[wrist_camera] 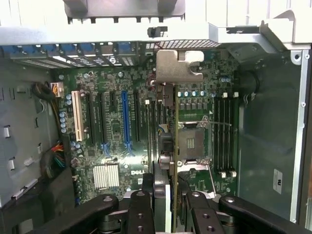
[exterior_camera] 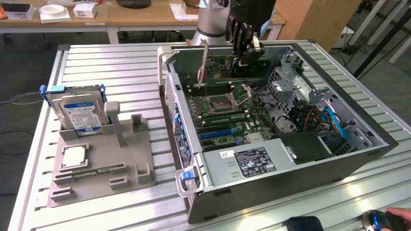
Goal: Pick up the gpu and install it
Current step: 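Insert the gpu into the slot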
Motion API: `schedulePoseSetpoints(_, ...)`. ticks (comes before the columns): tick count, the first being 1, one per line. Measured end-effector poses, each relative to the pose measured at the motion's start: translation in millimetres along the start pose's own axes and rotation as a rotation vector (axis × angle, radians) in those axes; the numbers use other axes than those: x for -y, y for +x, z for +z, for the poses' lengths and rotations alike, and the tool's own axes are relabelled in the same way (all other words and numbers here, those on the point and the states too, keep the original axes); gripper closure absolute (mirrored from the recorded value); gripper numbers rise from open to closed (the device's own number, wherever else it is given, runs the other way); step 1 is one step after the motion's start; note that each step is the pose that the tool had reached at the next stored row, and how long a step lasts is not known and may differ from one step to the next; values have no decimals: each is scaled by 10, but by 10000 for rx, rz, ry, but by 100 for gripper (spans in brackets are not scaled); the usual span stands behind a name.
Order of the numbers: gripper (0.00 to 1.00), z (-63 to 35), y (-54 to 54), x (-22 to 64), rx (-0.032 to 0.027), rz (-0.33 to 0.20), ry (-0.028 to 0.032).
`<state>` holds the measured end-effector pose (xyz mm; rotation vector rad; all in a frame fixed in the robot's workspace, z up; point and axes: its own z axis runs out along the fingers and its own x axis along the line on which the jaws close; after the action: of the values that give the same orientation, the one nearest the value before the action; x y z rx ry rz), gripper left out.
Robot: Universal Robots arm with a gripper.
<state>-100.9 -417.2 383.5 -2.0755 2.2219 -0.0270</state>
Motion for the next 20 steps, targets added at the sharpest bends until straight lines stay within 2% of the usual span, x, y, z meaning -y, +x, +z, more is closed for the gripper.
schedulePoseSetpoints(13, 70, 16, 179, 12, 4, 0, -1)
schedulePoseSetpoints(20, 70, 39, 318, 25, 3, 0, -1)
